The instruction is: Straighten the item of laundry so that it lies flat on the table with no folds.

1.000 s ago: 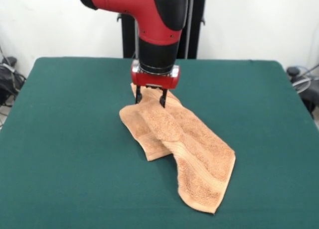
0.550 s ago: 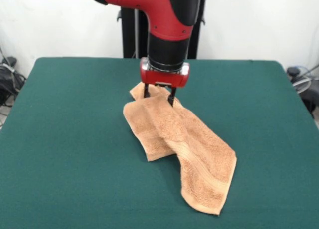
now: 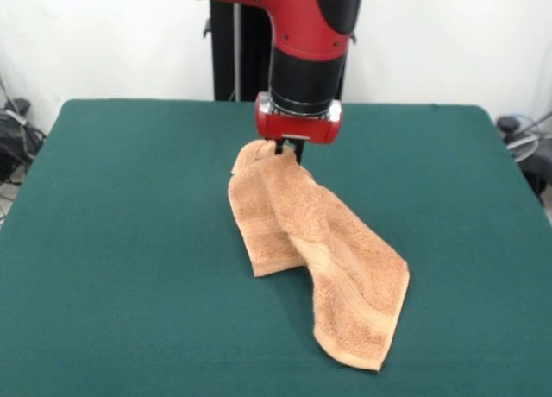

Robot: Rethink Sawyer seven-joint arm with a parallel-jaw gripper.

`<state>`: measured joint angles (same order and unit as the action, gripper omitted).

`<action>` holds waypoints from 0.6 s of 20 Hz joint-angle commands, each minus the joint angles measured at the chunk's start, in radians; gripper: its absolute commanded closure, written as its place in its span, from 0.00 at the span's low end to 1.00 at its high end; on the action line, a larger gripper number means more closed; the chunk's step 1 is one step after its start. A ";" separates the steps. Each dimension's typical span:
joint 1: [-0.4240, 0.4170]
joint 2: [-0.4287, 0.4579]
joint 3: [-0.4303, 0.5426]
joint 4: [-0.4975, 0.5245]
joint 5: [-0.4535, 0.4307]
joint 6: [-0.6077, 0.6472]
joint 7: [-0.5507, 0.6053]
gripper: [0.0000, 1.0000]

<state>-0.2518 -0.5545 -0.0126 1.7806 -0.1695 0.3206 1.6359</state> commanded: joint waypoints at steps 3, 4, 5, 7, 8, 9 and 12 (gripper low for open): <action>-0.015 -0.013 0.067 0.042 0.031 -0.077 0.177 1.00; -0.017 -0.014 0.067 0.044 0.029 -0.080 0.176 1.00; -0.026 -0.016 0.074 0.050 0.030 -0.085 0.175 1.00; -0.032 -0.018 0.076 0.058 0.029 -0.093 0.176 1.00; -0.033 -0.020 0.074 0.060 0.029 -0.097 0.179 1.00; -0.039 -0.023 0.078 0.067 0.028 -0.100 0.178 1.00; -0.052 -0.033 0.086 0.081 0.027 -0.106 0.175 1.00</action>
<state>-0.2727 -0.5626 -0.0094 1.7849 -0.1695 0.2946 1.6359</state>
